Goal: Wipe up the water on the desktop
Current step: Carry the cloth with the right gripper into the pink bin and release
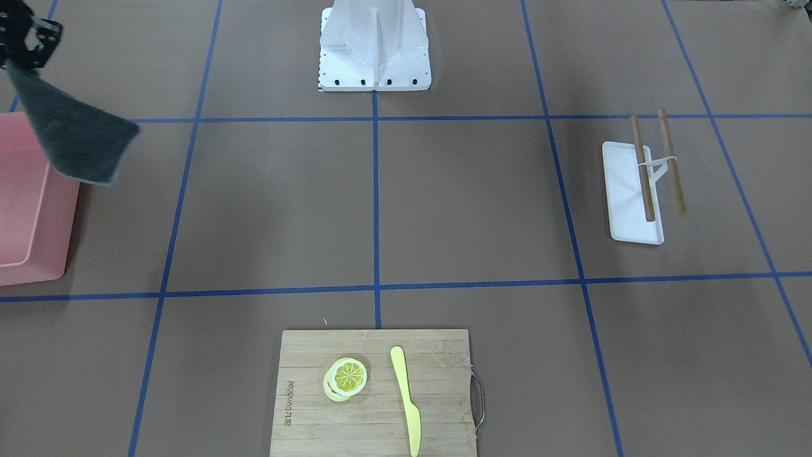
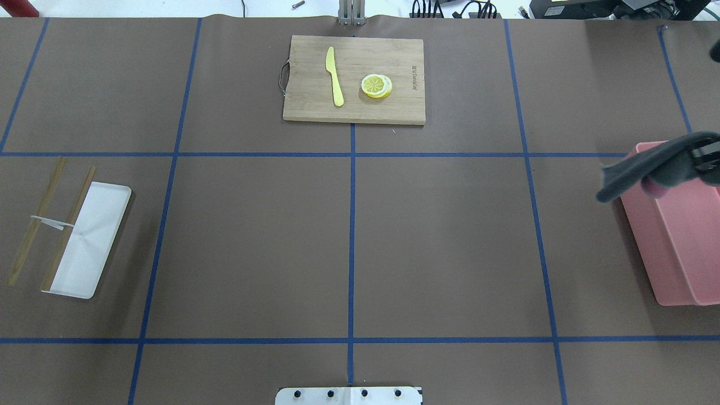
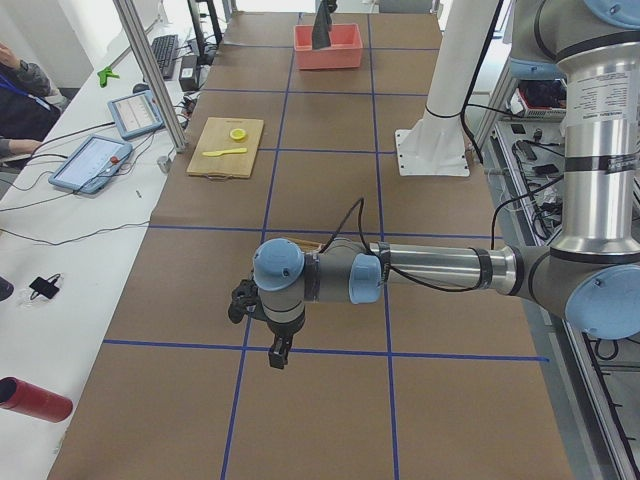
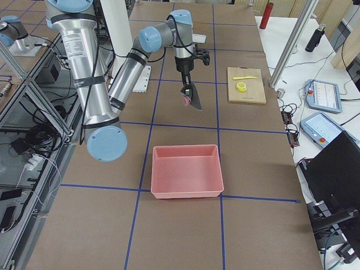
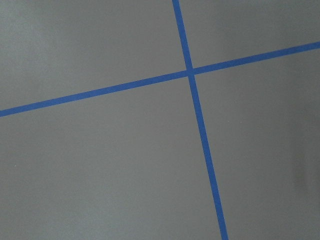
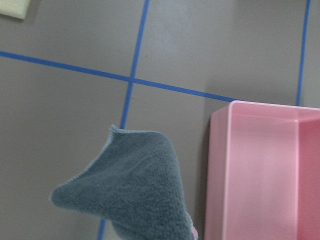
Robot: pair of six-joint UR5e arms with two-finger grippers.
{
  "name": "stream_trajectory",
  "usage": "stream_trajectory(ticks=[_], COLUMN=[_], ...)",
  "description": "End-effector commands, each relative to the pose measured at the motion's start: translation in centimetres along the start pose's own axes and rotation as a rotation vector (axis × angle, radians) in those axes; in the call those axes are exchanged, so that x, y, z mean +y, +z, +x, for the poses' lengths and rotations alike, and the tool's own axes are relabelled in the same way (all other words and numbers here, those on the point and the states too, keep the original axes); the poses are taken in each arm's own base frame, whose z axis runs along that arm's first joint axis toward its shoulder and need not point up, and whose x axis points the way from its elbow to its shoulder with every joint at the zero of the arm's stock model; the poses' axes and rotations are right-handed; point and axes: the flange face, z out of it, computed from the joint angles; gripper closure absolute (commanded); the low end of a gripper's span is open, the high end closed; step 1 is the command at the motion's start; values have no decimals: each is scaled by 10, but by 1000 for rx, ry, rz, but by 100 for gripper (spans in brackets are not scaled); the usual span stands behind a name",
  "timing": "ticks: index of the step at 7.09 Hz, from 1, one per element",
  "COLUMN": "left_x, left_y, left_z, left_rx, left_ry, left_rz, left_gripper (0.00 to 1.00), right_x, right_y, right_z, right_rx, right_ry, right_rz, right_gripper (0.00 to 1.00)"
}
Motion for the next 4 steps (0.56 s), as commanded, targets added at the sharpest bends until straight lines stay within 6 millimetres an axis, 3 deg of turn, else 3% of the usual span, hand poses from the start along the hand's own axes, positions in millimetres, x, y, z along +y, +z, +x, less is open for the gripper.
stream_trajectory(ticks=[1, 2, 4], left_x=[-1, -1, -1], left_y=[-2, -2, -1], left_z=[2, 2, 3], left_rx=[-1, -1, 0], left_ry=[3, 3, 6], left_rz=[4, 4, 2], left_gripper=[1, 1, 1], right_x=[56, 81, 104], right_y=[14, 32, 79], right_z=[131, 164, 192], right_rx=[-23, -48, -54], right_ry=[-139, -148, -134], right_rz=[-84, -136, -145], right_gripper=[100, 100, 100])
